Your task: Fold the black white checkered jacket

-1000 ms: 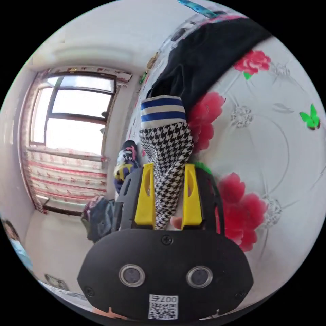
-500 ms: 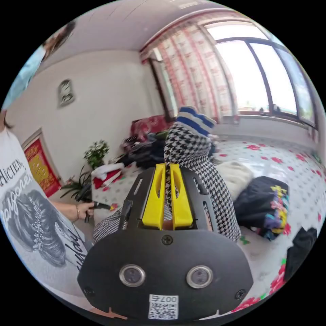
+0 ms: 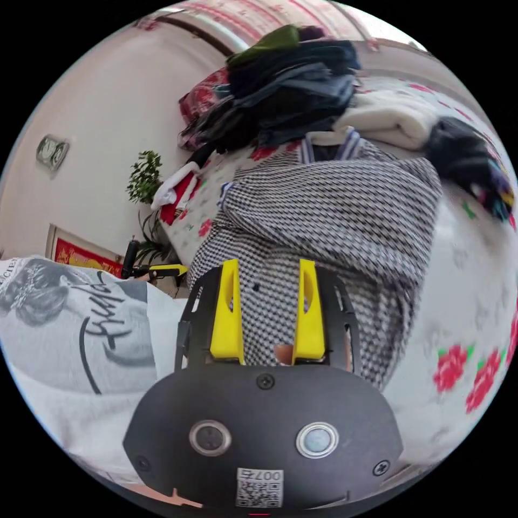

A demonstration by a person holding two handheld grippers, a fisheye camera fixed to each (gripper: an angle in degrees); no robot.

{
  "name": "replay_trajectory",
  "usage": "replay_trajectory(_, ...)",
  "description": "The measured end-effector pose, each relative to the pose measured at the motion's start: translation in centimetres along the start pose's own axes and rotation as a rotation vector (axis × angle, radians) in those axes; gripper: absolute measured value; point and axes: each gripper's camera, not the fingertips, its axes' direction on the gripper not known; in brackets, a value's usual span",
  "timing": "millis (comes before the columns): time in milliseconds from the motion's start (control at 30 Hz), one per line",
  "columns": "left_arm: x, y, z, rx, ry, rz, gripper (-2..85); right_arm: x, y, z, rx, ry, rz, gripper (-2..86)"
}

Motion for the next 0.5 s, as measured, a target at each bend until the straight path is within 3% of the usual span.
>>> replay_trajectory(167,-1.6,2.0,1.9,-0.173,-0.011,0.157,8.3,5.3,13.1,-4.9,0.035,0.186,0.404,12.1)
replay_trajectory(367,1.5,-1.3,-0.6,-0.136,-0.068,0.339,7.5,6.0,18.4,-3.7,-0.048,0.248,0.506,13.1)
replay_trajectory(500,-1.2,0.6,0.9,-0.256,-0.075,0.377,9.1,7.8,21.0,-1.2,-0.165,0.235,0.552,13.7)
